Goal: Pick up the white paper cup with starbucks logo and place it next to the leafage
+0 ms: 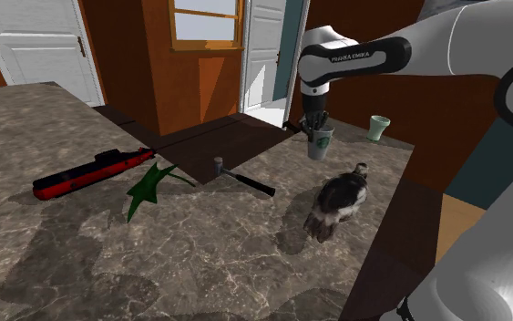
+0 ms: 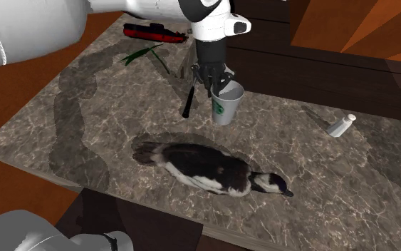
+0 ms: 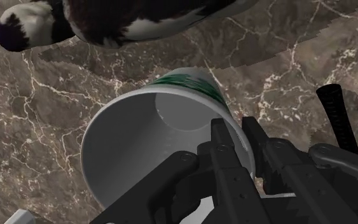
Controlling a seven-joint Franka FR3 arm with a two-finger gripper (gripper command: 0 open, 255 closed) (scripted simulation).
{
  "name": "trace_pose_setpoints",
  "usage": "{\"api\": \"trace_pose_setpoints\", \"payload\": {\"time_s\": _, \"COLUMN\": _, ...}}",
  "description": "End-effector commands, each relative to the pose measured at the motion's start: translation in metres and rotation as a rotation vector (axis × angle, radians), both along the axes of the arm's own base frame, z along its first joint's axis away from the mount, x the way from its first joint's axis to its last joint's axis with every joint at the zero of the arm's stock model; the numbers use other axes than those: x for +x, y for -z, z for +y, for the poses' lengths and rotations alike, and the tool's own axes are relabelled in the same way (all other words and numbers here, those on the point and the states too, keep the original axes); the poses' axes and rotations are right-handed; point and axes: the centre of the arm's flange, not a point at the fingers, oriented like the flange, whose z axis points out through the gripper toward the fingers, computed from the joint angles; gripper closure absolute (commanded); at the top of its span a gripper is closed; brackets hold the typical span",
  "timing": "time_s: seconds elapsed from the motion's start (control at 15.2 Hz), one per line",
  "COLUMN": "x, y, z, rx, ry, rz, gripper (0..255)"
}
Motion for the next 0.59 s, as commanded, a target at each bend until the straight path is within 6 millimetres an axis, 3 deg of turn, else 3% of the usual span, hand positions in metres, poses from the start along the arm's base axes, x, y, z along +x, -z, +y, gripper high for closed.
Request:
{"api": "trace_pose_setpoints", "payload": {"time_s": 0.0, "x": 0.000, "y": -0.012, "z": 0.000, "rx": 0.000, "ry": 0.000, "rz": 0.000, "gripper": 255}}
{"api": "trace_pose_setpoints", "payload": {"time_s": 0.53, "x": 0.000, "y": -0.055, "z": 0.000, "rx": 0.000, "ry": 0.000, "rz": 0.000, "gripper": 255}}
